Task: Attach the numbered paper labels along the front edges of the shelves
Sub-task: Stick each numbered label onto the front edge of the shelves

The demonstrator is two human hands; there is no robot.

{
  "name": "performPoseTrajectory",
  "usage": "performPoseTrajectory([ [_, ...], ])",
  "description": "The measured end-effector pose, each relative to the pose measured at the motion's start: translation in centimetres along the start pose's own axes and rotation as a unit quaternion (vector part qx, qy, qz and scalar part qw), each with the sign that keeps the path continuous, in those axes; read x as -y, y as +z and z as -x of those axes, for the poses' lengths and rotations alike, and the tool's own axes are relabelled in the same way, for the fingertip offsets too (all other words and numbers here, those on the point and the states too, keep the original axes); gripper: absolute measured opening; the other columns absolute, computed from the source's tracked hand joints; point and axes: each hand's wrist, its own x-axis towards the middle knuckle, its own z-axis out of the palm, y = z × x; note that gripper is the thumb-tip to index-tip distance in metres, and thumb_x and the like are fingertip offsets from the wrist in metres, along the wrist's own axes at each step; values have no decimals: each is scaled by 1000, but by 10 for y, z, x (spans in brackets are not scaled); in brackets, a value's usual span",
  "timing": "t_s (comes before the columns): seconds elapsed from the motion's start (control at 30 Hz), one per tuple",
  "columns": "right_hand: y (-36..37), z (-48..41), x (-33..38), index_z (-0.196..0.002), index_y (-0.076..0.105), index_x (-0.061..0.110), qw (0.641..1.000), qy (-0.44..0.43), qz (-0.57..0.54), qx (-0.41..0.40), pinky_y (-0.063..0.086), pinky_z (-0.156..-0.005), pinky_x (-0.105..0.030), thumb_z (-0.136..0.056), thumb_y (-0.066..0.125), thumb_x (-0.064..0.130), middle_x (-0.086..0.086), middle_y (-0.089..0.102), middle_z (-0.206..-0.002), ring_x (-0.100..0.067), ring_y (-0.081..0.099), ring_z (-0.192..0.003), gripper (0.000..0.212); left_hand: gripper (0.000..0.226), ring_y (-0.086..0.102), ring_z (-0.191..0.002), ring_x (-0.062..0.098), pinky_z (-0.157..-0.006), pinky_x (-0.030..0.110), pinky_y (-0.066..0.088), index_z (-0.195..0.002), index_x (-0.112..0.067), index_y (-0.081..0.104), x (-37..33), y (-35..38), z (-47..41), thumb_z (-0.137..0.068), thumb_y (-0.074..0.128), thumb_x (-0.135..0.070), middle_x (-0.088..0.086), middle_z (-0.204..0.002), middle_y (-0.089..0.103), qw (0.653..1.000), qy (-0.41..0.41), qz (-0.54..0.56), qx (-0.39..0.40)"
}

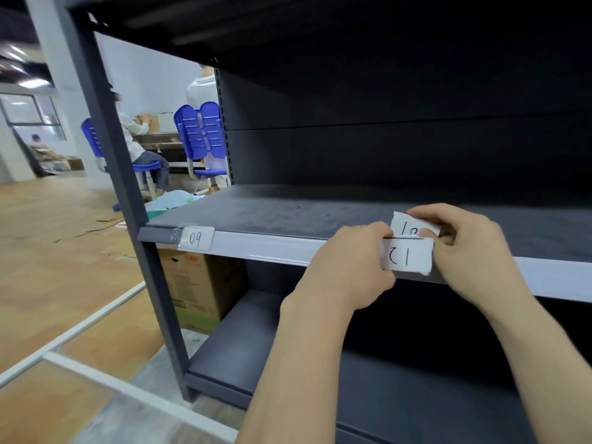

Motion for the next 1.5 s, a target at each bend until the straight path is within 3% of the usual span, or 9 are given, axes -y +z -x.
performPoseTrajectory([
  [0.17,29,1,14,-102,72,25,999,-20,-14,-29,37,-62,1,-86,62,2,23,65,-83,14,54,-71,29,36,56,-87,24,-78,39,52,-114,-25,58,24,-9,11,-79,61,-17,-1,-99,64,999,13,-45,24],
  [0.3,43,0,18,-105,72,24,998,-21,2,-55,37,-63,0,-87,62,4,24,61,-76,10,54,-70,29,37,46,-126,19,-101,38,42,-121,-22,56,51,-12,16,-84,61,-19,-5,-136,52,995,39,-88,19],
  [0.43,55,-2,24,-105,72,25,998,-16,3,-62,38,-64,-2,-86,62,5,20,62,-73,6,53,-68,29,39,29,-141,8,-109,31,35,-123,-25,56,73,-19,18,-85,63,-24,-16,-153,34,992,44,-119,11],
  [0.6,73,-8,38,-102,72,27,1000,-24,-6,-18,39,-68,-2,-86,60,5,21,68,-87,3,57,-76,29,24,45,-115,17,-87,33,44,-102,-23,64,65,-25,18,-79,68,-29,-10,-120,51,988,38,-144,32],
  [0.7,70,-14,40,-100,73,28,1000,-15,0,4,39,-67,0,-85,61,5,25,68,-85,0,59,-78,30,20,42,-86,17,-64,28,32,-73,-27,53,53,-29,21,-76,73,-29,-7,-103,42,988,15,-139,64],
  [0.93,67,-15,46,-99,73,26,999,-44,14,15,38,-68,0,-83,61,4,26,65,-83,6,55,-83,30,23,56,-93,20,-70,31,43,-74,-17,59,40,-36,28,-74,77,-32,-1,-145,34,978,-44,-156,129],
  [1.13,76,-20,57,-97,73,23,997,-55,-9,56,45,-69,-7,-81,63,4,16,71,-88,-3,63,-79,27,37,45,-60,13,-47,27,29,-59,-19,48,29,-43,28,-73,78,-36,-4,-114,54,975,-62,-164,137],
  [1.3,80,-28,63,-91,73,24,992,-48,11,115,49,-67,-14,-77,63,5,12,72,-85,-3,64,-80,26,39,44,-59,13,-46,28,29,-62,-17,46,28,-45,31,-72,78,-38,-4,-115,52,973,-71,-165,148],
  [1.5,88,-43,75,-75,72,22,983,-56,47,170,56,-66,-25,-72,66,7,10,68,-64,-6,67,-66,16,42,54,-71,18,-49,28,32,-63,-17,43,26,-48,33,-74,77,-38,-8,-149,32,966,-93,-171,168],
])
